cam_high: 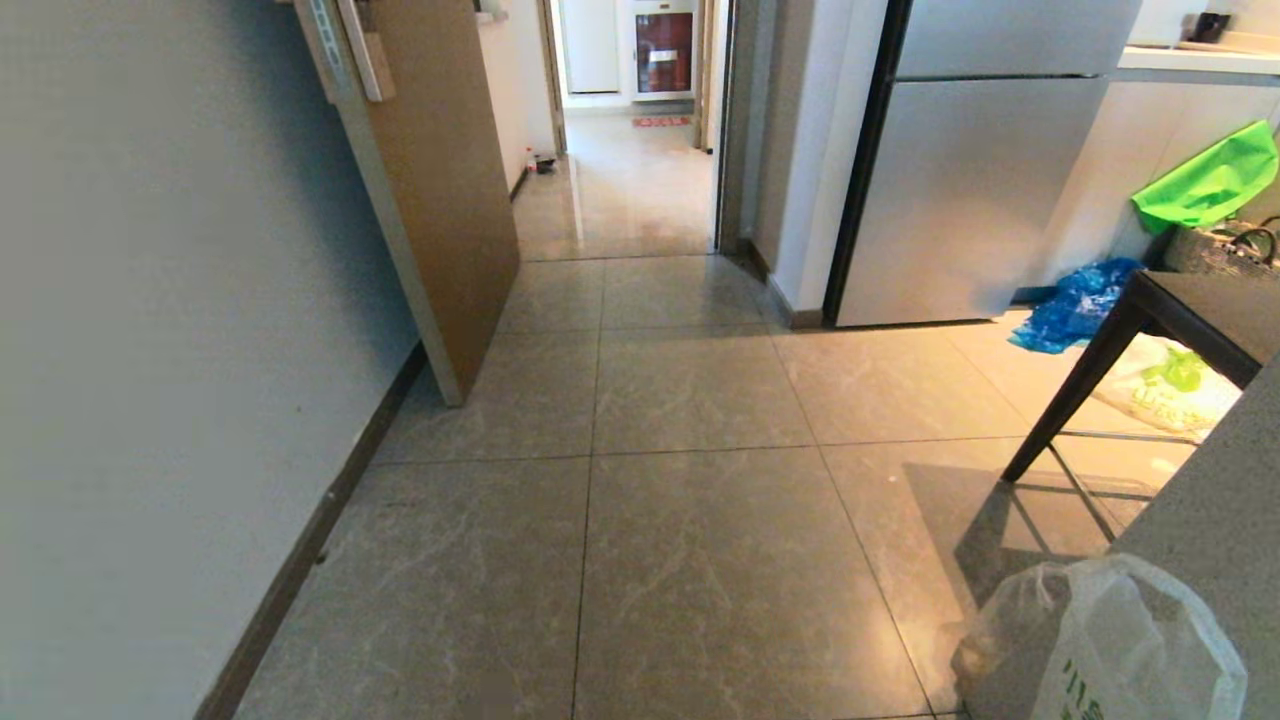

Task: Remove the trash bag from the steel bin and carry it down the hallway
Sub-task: Put the trash bag at the door

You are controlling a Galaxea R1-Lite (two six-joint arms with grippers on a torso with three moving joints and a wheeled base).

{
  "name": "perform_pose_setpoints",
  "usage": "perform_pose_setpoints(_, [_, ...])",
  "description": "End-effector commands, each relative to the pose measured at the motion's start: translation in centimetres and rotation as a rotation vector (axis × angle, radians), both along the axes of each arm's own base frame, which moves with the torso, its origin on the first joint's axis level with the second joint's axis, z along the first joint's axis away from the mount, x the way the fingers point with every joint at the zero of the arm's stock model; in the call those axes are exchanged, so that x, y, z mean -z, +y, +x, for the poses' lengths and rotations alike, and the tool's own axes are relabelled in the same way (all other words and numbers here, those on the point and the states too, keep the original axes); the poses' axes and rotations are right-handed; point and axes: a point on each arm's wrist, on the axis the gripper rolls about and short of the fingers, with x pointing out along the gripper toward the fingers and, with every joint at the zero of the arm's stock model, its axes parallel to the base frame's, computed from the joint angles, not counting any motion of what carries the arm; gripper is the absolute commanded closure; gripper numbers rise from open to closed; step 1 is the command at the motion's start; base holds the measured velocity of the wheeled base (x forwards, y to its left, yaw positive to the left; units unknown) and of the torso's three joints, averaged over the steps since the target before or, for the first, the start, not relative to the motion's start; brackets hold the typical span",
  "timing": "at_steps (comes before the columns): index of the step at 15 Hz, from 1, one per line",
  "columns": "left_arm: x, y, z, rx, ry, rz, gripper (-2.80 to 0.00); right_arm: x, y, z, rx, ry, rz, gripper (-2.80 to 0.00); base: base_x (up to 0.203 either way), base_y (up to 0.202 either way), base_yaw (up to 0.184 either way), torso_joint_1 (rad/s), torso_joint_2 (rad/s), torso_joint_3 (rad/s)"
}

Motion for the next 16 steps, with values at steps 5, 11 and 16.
perform_pose_setpoints(5, [0.00, 0.00, 0.00, 0.000, 0.000, 0.000, 0.00, 0.84, 0.00, 0.24, 0.000, 0.029, 0.000, 0.00, 0.188, 0.000, 0.000, 0.003, 0.00, 0.004])
perform_pose_setpoints(11, [0.00, 0.00, 0.00, -0.002, 0.000, 0.002, 0.00, 0.84, 0.00, 0.24, 0.002, 0.029, 0.000, 0.00, 0.191, 0.000, 0.001, 0.002, 0.00, 0.003])
perform_pose_setpoints(16, [-0.02, 0.00, 0.00, -0.002, -0.001, -0.004, 0.00, 0.84, 0.00, 0.24, 0.000, 0.029, 0.000, 0.00, 0.191, 0.000, 0.001, 0.003, 0.00, 0.003])
